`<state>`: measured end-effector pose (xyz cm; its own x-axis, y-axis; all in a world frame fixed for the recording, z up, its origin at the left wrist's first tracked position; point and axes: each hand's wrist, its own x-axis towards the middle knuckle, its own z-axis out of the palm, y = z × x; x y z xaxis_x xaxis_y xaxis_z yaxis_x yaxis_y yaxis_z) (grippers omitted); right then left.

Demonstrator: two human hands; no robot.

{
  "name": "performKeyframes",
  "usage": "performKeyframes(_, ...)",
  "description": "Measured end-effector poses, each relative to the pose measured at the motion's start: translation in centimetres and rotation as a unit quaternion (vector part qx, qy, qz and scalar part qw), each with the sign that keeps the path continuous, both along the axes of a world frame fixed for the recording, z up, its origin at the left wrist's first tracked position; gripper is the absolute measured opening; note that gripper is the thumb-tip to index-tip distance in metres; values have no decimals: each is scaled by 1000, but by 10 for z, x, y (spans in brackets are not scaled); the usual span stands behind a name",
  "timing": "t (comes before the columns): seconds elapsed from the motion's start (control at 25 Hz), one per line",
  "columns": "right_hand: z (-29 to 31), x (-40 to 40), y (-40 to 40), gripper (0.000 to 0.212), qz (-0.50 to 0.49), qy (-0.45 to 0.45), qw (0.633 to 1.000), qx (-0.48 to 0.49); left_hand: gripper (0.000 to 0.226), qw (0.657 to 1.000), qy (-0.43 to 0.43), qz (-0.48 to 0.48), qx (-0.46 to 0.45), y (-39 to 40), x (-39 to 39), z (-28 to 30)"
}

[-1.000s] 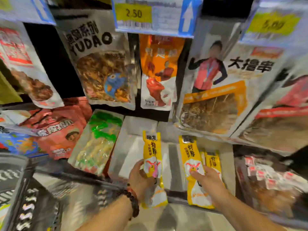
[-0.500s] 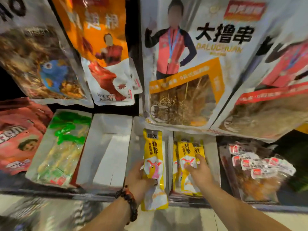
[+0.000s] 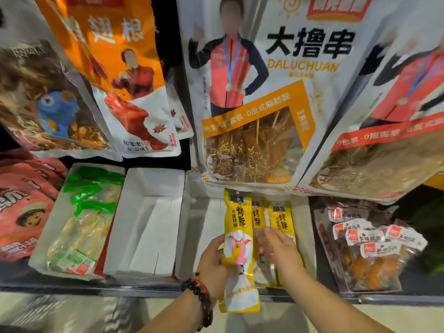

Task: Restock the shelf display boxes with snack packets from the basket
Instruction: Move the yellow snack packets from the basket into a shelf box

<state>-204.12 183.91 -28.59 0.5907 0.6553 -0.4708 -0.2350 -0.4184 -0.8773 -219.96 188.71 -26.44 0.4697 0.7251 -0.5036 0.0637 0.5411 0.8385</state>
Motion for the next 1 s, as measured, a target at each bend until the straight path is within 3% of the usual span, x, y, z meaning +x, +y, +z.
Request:
performKeyframes(0.08,17,-8,-15,14,39,79,996,33,64,1000,-9,-21,20,-7,16,0)
performKeyframes(0.16,15,-5,-30,31,31,83,995,42,65,994,8,-63,89,-16,31,-1)
performKeyframes(0.28,10,12,-44,43,-3,68,997,32,46,977,34,-140,157,-26,47,6)
performKeyframes(0.36,3,27,-51,44,-31,18,999,11,32,979,56,-136,143,-28,53,8)
performKeyframes(0.44,-5,41,-52,48,-42,-55,997,-19,28,978,144,-56,141,-22,57,-4)
performKeyframes(0.52,-16,54,-45,50,-36,-127,989,-71,48,946,277,-54,159,-12,57,-16)
performKeyframes(0.6,-24,60,-33,48,-11,-205,970,-129,61,914,351,-106,174,-4,59,-29)
performKeyframes(0.84,-50,60,-7,27,57,-329,916,-222,23,930,300,-150,153,1,58,-53)
performKeyframes(1.0,-63,55,-5,41,141,-376,868,-292,21,927,296,-164,164,-1,56,-65)
